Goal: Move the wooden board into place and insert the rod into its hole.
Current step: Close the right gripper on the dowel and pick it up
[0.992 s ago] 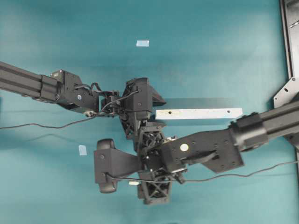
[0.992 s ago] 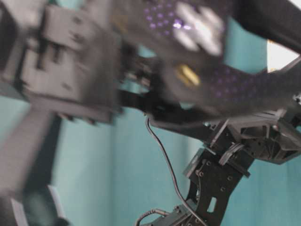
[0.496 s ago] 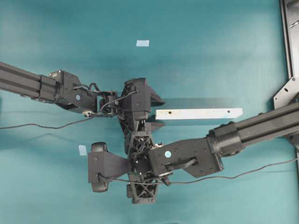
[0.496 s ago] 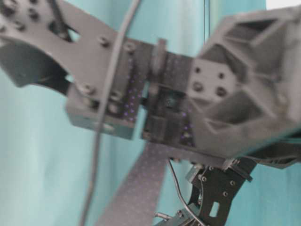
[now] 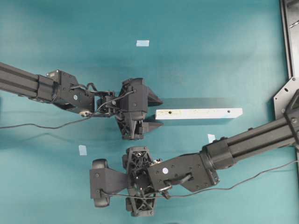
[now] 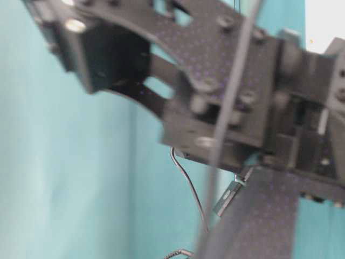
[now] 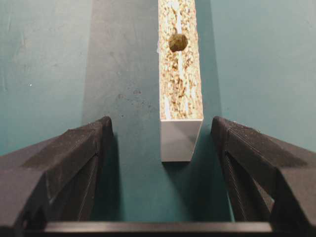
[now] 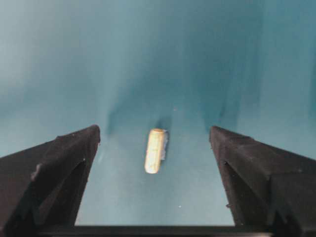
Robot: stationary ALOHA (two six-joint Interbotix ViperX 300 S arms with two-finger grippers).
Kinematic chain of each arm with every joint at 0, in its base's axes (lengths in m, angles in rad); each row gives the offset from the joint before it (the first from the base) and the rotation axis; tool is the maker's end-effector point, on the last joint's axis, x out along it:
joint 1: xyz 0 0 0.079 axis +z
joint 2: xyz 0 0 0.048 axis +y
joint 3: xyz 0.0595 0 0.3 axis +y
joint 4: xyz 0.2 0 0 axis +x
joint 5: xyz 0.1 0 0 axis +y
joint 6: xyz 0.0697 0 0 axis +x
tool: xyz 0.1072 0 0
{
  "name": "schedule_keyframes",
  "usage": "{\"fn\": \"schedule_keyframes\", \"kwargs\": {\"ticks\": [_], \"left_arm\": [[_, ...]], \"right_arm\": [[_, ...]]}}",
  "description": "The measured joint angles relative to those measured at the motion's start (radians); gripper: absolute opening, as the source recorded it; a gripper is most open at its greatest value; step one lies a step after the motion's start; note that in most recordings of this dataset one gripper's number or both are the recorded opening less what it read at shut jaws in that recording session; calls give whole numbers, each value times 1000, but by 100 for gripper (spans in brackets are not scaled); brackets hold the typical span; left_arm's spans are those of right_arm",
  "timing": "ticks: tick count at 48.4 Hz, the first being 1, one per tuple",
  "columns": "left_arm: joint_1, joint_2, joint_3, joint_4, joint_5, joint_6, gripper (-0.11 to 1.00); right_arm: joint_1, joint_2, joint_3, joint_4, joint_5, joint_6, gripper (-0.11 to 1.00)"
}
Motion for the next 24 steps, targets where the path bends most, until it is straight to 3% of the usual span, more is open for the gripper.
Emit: {"fn": "schedule_keyframes", "kwargs": {"ticks": [8,18,24], "left_arm": [[0,0,2,0,-3,0,79],[-2,0,2,0,-11,0,79],[-2,0,2,0,-9,0,79]], "right_arm": [[-5,2,9,-8,-3,15,91],[-6,2,11,-15,-5,15,70],[-5,0,11,-17,-5,15,69]]}}
